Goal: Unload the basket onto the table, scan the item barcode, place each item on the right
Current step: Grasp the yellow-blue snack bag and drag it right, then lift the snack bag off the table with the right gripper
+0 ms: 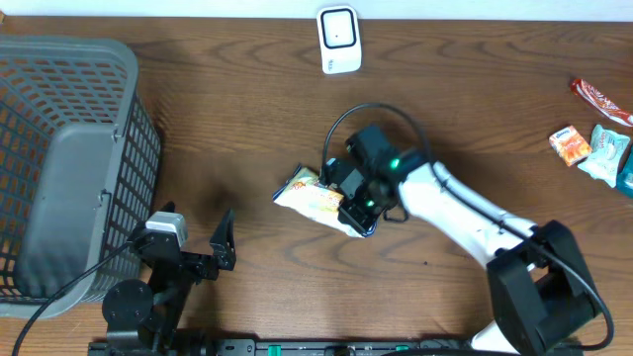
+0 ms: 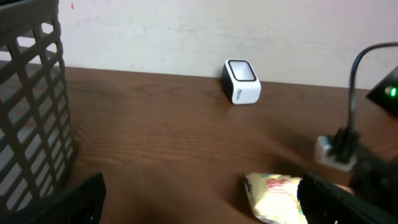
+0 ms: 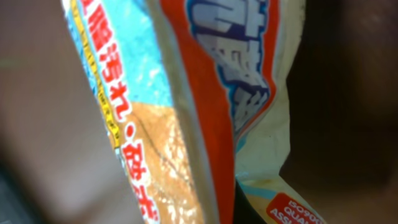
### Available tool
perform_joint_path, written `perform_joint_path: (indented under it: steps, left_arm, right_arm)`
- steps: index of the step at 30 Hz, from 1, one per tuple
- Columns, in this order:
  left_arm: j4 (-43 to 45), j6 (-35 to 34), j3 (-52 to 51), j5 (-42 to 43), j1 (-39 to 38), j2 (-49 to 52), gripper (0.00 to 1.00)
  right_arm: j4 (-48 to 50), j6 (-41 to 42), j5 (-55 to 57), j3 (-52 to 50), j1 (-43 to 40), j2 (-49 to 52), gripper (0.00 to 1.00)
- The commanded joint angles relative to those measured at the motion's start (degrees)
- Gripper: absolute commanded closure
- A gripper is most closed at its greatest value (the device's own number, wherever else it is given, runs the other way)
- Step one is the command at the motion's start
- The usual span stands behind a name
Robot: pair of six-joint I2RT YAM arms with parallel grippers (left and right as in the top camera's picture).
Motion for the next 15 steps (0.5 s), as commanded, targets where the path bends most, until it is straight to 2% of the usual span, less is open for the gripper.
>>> perform_joint_path:
  steps: [1, 6, 11, 15]
  left_arm:
    - [0.11, 0.79, -0.04, 0.87, -0.15, -0.11, 0.02]
    - [0.11, 0.79, -0.04, 0.87, -0.15, -0.11, 0.02]
    - [0.11, 0.79, -0.04, 0.87, -0.15, -0.11, 0.02]
    - [0.11, 0.79, -0.04, 0.87, -0.15, -0.11, 0.02]
  right_arm:
    - [-7.23, -7.3, -24.28, 6.95, -4.28, 0.13, 0.99]
    - [-15.26, -10.97, -34.45, 8.31, -7.54, 0.13, 0.99]
    - [-25.14, -19.32, -43.89, 8.26, -9.27, 0.13, 0.99]
    - [-31.61, -23.28, -46.97, 8.28, -10.16, 0.13, 0.99]
